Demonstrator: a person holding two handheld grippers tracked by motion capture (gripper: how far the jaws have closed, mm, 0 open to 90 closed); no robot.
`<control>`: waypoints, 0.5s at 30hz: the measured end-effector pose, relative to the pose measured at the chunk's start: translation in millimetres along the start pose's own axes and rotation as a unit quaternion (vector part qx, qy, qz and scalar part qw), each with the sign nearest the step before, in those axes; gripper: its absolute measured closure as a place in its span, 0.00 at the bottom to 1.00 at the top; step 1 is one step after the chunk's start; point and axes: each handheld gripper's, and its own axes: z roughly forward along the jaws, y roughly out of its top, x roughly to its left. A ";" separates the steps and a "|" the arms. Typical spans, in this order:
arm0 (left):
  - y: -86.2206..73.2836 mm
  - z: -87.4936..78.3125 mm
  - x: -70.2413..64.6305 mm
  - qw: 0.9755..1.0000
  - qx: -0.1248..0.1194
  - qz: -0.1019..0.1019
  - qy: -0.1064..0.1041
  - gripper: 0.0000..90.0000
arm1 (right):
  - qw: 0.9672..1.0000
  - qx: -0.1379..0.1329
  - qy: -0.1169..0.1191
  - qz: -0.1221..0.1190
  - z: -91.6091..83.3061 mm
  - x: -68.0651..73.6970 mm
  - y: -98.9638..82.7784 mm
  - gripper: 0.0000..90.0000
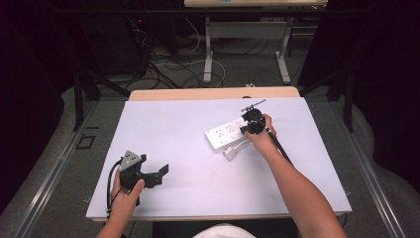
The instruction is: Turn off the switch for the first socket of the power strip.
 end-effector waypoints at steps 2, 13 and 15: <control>0.0 0.0 0.0 1.000 0.000 0.001 0.000 0.02 | 1.000 0.005 -0.005 0.000 -0.5 0.5 0.4 1.00; 0.1 0.1 -0.1 1.000 0.001 0.001 0.000 0.02 | 1.000 0.002 -0.009 0.000 0.1 1.8 0.1 1.00; 0.1 0.1 -0.1 1.000 0.000 0.001 -0.001 0.02 | 1.000 0.002 -0.011 -0.002 0.1 1.4 0.2 1.00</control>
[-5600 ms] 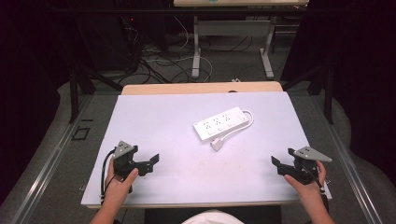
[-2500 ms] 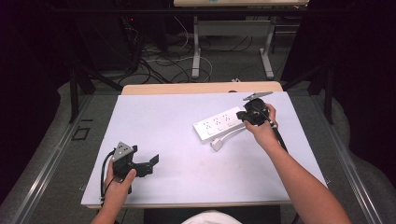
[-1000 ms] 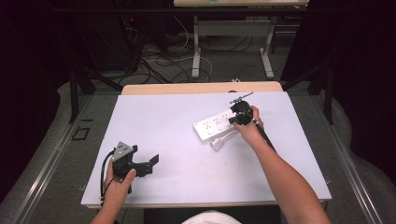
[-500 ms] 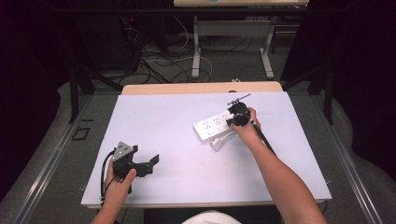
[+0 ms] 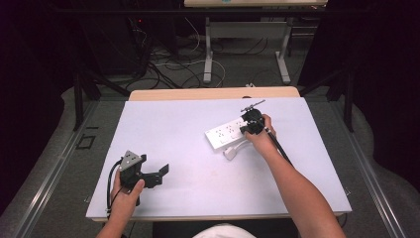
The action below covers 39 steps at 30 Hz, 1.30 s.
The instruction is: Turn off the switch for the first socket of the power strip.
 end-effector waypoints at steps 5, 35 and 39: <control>0.0 -0.1 -0.1 1.000 0.000 0.000 0.000 0.02 | 1.000 0.001 0.000 0.003 0.1 0.5 0.0 1.00; -0.1 -0.2 -0.3 1.000 -0.001 -0.001 0.000 0.02 | 1.000 -0.004 -0.003 -0.004 3.2 2.3 -2.6 1.00; -0.1 -0.2 -0.3 1.000 -0.001 -0.001 0.001 0.02 | 1.000 -0.007 0.000 0.001 3.5 2.7 -3.0 1.00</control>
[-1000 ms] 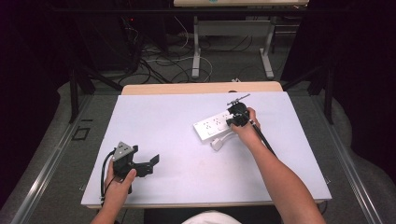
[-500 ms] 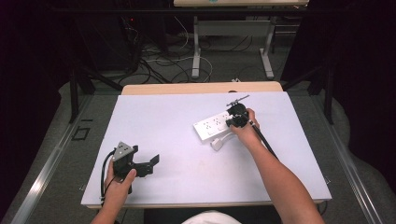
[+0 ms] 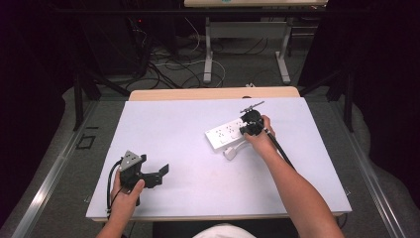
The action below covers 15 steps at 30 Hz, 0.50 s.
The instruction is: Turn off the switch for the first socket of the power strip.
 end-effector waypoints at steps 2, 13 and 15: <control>-0.3 0.7 -0.2 1.000 -0.003 -0.001 0.002 0.02 | 1.000 -0.002 0.000 -0.004 0.3 -0.7 0.1 1.00; -0.3 3.0 -0.3 1.000 0.000 -0.003 0.003 0.02 | 1.000 0.005 0.009 0.003 -1.4 -2.8 0.9 1.00; -0.2 3.3 -0.1 1.000 0.001 -0.002 0.003 0.02 | 1.000 0.003 0.012 0.003 -1.6 -1.8 1.0 1.00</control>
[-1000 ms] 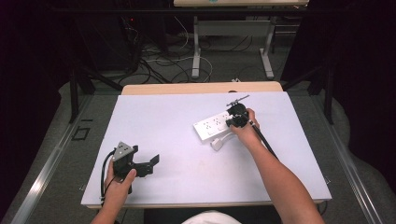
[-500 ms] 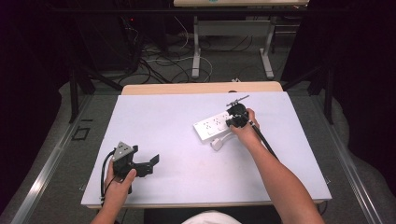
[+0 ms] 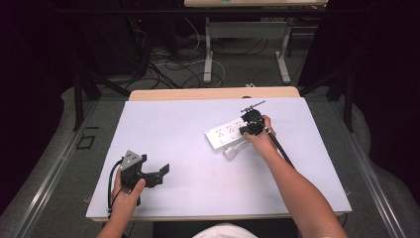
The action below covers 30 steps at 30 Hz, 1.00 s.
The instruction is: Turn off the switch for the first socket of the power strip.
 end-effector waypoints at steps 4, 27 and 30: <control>0.2 0.0 0.4 1.000 0.000 -0.001 -0.001 0.02 | 1.000 -0.006 0.003 0.000 -2.1 1.1 1.3 0.99; 0.3 0.2 -0.8 1.000 -0.002 -0.002 -0.003 0.02 | 1.000 -0.025 0.007 0.002 -30.3 -2.9 4.1 0.77; 0.3 0.0 -1.0 1.000 -0.003 -0.002 -0.004 0.02 | 1.000 -0.024 0.008 0.008 -34.1 -3.3 3.8 0.71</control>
